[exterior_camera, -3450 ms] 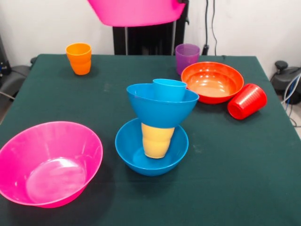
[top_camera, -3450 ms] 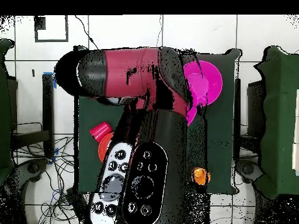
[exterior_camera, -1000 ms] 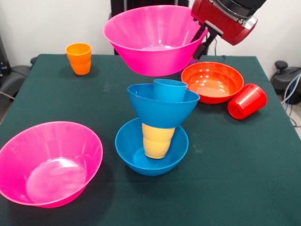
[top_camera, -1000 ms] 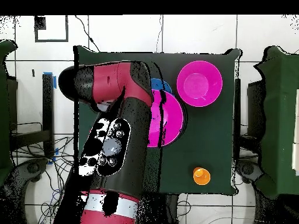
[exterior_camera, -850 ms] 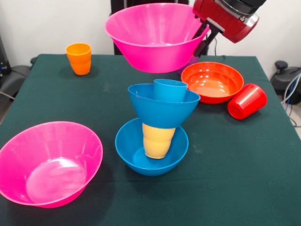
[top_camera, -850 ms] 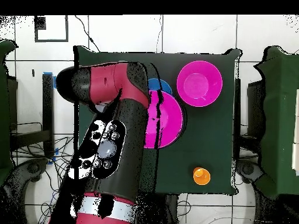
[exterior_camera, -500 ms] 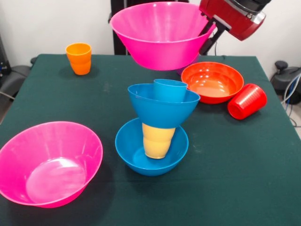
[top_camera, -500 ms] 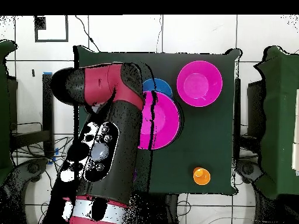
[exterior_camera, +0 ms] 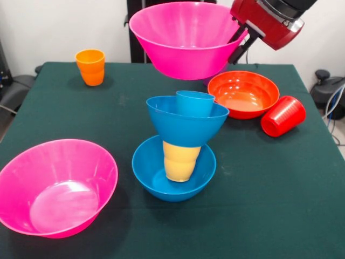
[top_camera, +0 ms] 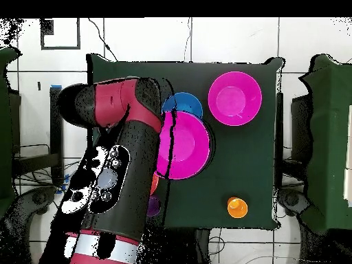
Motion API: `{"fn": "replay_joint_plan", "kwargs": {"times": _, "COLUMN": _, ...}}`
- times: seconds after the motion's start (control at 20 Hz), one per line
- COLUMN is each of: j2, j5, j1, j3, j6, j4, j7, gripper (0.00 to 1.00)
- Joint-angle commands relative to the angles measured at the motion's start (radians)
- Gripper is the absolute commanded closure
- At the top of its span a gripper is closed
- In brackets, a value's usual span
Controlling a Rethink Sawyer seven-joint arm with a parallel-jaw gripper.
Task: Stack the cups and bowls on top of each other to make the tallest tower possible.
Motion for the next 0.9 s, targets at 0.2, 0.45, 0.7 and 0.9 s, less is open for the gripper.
{"fn": "replay_joint_plan", "kwargs": {"times": 0.2, "j2": 0.060, "j5": -0.058, "j1": 0.049, "j3": -0.048, "j6": -0.172, "j4": -0.023, "j7": 0.268, "gripper": 1.00}}
{"fn": "replay_joint_plan", "kwargs": {"times": 0.45, "j2": 0.073, "j5": -0.042, "j1": 0.077, "j3": -0.090, "j6": -0.225, "j4": -0.022, "j7": 0.298, "gripper": 1.00}}
{"fn": "replay_joint_plan", "kwargs": {"times": 0.7, "j2": 0.079, "j5": -0.012, "j1": 0.091, "j3": -0.112, "j6": -0.258, "j4": -0.013, "j7": 0.313, "gripper": 1.00}}
{"fn": "replay_joint_plan", "kwargs": {"times": 0.9, "j2": 0.077, "j5": 0.007, "j1": 0.099, "j3": -0.117, "j6": -0.284, "j4": 0.003, "j7": 0.325, "gripper": 1.00}}
